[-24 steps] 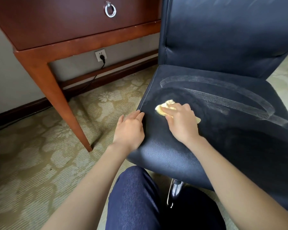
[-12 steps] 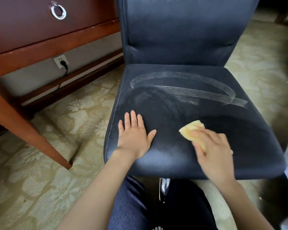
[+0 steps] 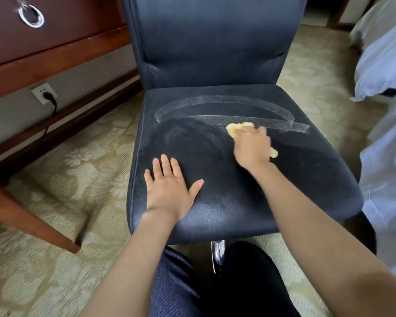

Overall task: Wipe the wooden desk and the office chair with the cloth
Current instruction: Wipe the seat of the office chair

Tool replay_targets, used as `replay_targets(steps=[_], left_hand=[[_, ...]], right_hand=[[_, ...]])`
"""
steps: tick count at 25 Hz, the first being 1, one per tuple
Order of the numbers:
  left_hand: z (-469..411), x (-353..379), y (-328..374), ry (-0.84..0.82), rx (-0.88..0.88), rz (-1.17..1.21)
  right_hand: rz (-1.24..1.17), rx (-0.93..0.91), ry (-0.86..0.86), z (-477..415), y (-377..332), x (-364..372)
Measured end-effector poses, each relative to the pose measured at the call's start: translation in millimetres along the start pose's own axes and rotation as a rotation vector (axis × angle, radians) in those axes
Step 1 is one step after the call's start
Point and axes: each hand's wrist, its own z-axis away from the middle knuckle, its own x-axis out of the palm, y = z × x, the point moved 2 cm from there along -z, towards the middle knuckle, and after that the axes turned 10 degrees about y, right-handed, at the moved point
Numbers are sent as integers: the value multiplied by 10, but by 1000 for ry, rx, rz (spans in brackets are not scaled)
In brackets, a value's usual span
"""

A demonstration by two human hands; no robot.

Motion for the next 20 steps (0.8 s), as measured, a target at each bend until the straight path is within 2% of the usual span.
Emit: replay_targets(steps=[3,5,9,16,20], left_hand=[[-19,-7,-20,-15,2,-7],[-43,-15,-37,-25,9,-15],[-66,-21,-81,-42,21,-48],[-102,-6,-110,-25,5,4],[-65,62,-101,63,-5,39]], right_hand=[[-53,-214,-36,172,-469,33],[-194,-357,-22,396,-611,-4],[-383,-491,-15,891,-391,-205],[-314,-226,220,1113,745,-413],[-124,-17,144,675,1337,-306]])
